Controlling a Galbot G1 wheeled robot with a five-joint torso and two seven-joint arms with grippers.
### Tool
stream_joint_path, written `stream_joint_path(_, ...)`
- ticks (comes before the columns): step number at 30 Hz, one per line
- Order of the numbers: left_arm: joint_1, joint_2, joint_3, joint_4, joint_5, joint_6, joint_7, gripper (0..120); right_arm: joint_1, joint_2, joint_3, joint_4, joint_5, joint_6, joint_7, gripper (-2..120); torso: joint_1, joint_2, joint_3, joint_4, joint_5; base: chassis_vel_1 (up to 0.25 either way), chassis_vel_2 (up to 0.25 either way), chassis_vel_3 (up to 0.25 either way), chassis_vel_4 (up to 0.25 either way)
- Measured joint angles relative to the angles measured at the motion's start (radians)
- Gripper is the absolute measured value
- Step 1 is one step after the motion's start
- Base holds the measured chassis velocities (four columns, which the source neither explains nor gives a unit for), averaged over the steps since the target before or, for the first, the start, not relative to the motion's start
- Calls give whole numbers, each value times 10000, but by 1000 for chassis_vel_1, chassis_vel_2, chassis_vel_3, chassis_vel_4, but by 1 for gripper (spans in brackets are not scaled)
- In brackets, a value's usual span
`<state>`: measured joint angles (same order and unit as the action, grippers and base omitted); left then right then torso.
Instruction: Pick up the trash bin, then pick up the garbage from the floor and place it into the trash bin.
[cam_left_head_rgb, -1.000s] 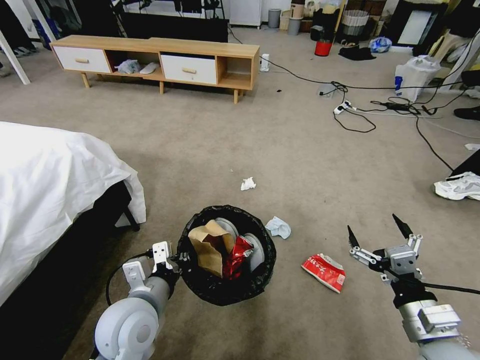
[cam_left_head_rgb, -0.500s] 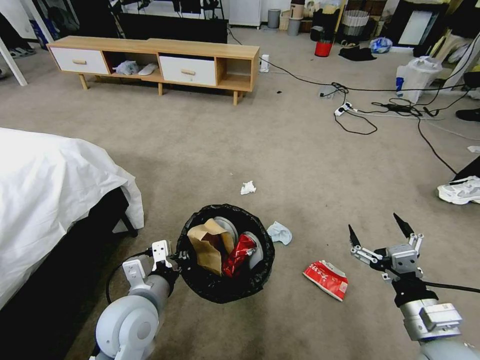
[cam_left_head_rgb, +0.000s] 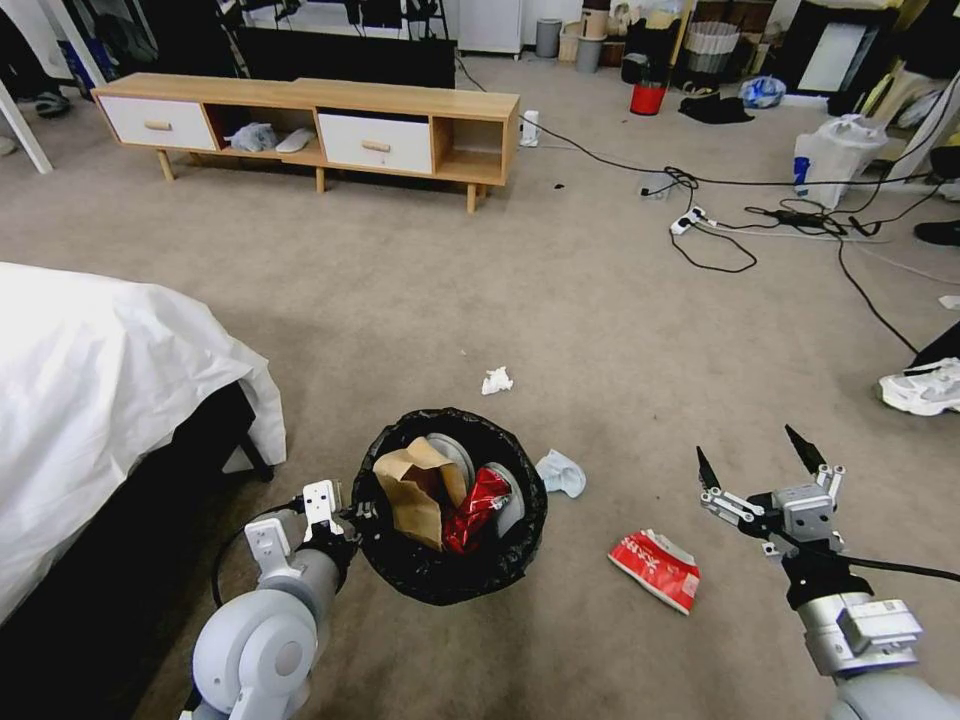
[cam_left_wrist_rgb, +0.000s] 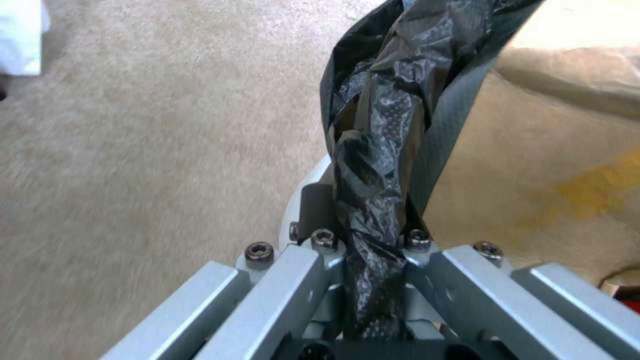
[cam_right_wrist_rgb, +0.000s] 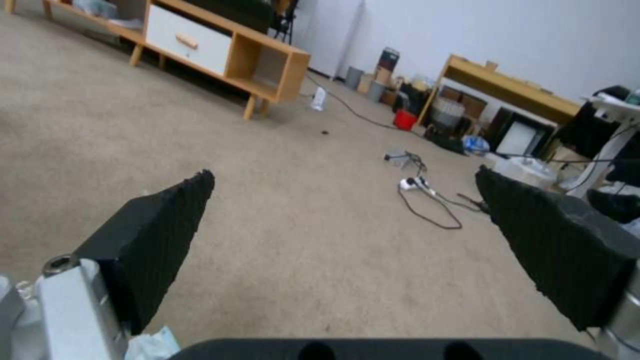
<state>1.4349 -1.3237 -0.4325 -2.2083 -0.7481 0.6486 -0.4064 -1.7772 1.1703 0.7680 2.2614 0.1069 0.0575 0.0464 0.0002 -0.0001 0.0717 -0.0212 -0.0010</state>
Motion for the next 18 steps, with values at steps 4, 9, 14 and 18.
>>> stream_joint_path(4, 12, -14, -14, 0, 1, -2, 0, 2, 21, -19, -9, -1, 35, 31, -1, 100, 1, -1, 1, 1, 0, -158, 149, 153, -144)
stream_joint_path(9, 21, -5, -34, -1, 2, -2, -2, 2, 18, -32, -7, -26, 40, 50, -11, 100, 1, 0, -1, 0, -1, -61, 43, 36, -45)
stream_joint_path(14, 36, -34, -39, -17, 23, 4, -3, 2, 42, -282, 6, -129, 35, 60, -17, 100, 0, 0, -4, -1, 1, 0, 0, 0, 0)
stream_joint_path(18, 58, -83, -35, -48, 77, 13, -7, 2, 32, -799, 27, -261, 97, -57, 14, 100, 0, 0, -3, 1, 2, 0, 0, 0, 0)
